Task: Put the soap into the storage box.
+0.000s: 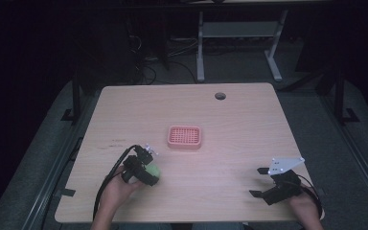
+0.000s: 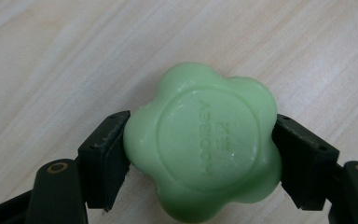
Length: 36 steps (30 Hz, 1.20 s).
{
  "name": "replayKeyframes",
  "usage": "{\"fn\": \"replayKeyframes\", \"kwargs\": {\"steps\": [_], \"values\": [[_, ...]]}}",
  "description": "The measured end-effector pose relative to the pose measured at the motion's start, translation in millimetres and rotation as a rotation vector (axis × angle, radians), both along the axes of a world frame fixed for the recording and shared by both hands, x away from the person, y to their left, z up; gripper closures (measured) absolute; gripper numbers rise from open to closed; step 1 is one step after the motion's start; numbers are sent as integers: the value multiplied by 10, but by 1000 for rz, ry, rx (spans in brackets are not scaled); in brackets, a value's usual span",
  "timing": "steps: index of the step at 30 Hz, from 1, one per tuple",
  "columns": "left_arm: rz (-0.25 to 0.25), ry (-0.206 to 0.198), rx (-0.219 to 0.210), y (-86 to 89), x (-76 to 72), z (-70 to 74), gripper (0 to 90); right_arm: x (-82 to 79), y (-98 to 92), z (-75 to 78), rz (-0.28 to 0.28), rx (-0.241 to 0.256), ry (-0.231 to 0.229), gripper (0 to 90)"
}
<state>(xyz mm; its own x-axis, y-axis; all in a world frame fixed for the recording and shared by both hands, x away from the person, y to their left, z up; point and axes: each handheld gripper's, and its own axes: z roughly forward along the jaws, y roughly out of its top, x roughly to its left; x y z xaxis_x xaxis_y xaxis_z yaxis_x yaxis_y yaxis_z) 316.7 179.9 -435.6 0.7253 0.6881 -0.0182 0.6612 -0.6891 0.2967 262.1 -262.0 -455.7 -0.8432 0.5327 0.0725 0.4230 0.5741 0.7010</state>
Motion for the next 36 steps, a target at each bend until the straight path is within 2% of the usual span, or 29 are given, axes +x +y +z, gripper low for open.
{"fn": "replayKeyframes", "kwargs": {"steps": [4, 5, 11, 12, 21, 26, 27, 31, 32, 34, 36], "values": [[1, -8, 10, -9, -9, 4, 266, 2, -1, -1, 1, 1, -2, 138], [14, -19, 6, -12, -19, 3, 266, 2, 0, -1, 0, 2, -1, 137], [22, -18, -1, 2, -19, 27, 268, 12, -14, -8, 6, 3, -7, 138], [29, -30, -3, 1, -21, 36, 268, 12, -14, -8, 6, 3, -7, 138], [24, -55, -22, -23, 2, 159, 267, 7, -6, -2, -1, 4, -1, 138], [16, -63, -28, -53, 32, 220, 267, 11, -17, -1, 4, 2, -9, 137], [5, -66, -18, -53, 44, 238, 267, 8, -13, 4, 1, 5, -9, 138], [2, -56, -31, -69, 105, 272, 267, 3, 9, 11, 10, -3, -13, 138], [14, -65, -43, -84, 115, 269, 267, 0, 12, 14, 9, -3, -12, 138], [5, -58, -30, -90, 134, 288, 267, -1, 14, 15, 9, -2, -12, 138], [8, -64, -42, -119, 154, 304, 267, -2, 10, 14, 7, 0, -11, 138]]}}
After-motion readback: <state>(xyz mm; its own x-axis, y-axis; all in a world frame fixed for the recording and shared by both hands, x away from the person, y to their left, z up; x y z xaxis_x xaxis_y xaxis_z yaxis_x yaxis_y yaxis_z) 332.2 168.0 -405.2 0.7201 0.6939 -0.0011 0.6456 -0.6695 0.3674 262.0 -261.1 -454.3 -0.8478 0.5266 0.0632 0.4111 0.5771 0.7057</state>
